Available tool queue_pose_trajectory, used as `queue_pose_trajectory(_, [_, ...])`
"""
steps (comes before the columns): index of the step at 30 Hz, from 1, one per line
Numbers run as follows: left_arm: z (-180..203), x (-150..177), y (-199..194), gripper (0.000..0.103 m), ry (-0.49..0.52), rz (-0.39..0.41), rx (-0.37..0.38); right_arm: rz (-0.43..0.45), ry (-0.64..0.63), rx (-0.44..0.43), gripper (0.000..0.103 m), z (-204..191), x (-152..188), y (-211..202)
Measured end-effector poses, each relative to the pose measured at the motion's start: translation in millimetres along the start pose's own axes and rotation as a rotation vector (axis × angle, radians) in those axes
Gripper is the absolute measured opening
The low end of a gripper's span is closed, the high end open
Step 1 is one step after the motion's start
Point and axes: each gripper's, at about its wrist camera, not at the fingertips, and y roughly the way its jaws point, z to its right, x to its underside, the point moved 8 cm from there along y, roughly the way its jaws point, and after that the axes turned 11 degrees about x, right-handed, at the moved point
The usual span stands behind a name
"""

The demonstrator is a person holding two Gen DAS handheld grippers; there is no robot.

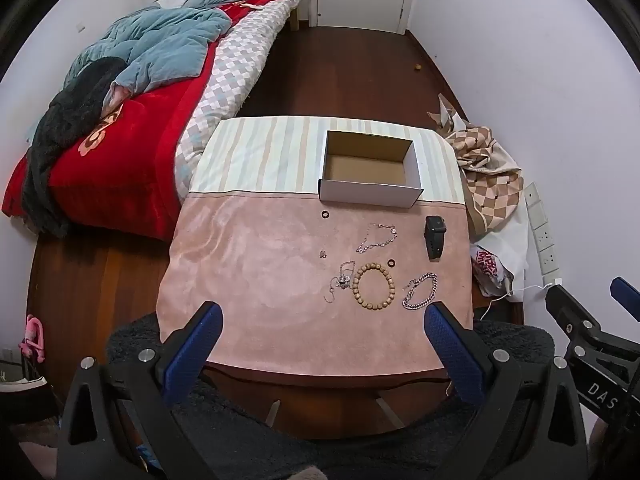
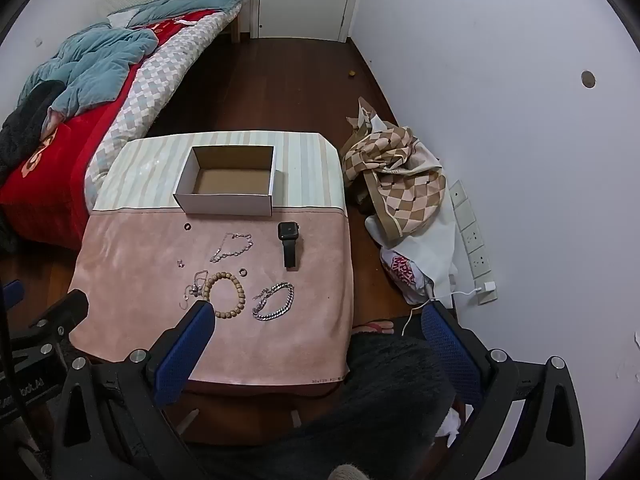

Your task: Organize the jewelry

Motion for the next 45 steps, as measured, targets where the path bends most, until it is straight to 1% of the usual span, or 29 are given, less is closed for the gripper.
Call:
queue_pose_trajectory(8, [-1.2,-2.8,1.3,0.103,0.002,0.002,0.008,-0.003,0.003,-0.009,0.103,-0.4,0.5,-2.1])
queue_pose_trajectory(19, [0.5,-0.9,-0.2,0.103,0.005,0.014,-0.002,-0.001,-0.004,-0.01,0.103,-0.2,-0.4,-3.8])
queue_pose_trajectory(23, [-3.1,-0.3,-8.7,0.103,0.009,0.013,0.003,0.001,-0.001,-0.012,0.103,-0.6,2.4,-3.7])
queue_pose_trajectory(34, [-4.5,-2.1,-6.0,0.103,0.008,0.017,0.002,0.002,-0.001,-0.016,0.103,-0.6,1.1,-4.2])
queue_pose_trajectory(35, [0.2,-2.5,-7.7,0.103,0.008,0.017,0.001,0.003,-0.001,-0.017,0.103,-0.3,1.3,-4.5])
queue_pose_trajectory(45, [3.7,-4.2,-8.6,0.103,0.01,0.02,0.002,0.006,-0.001,-0.015,0.103,-1.2,0.5,-5.8])
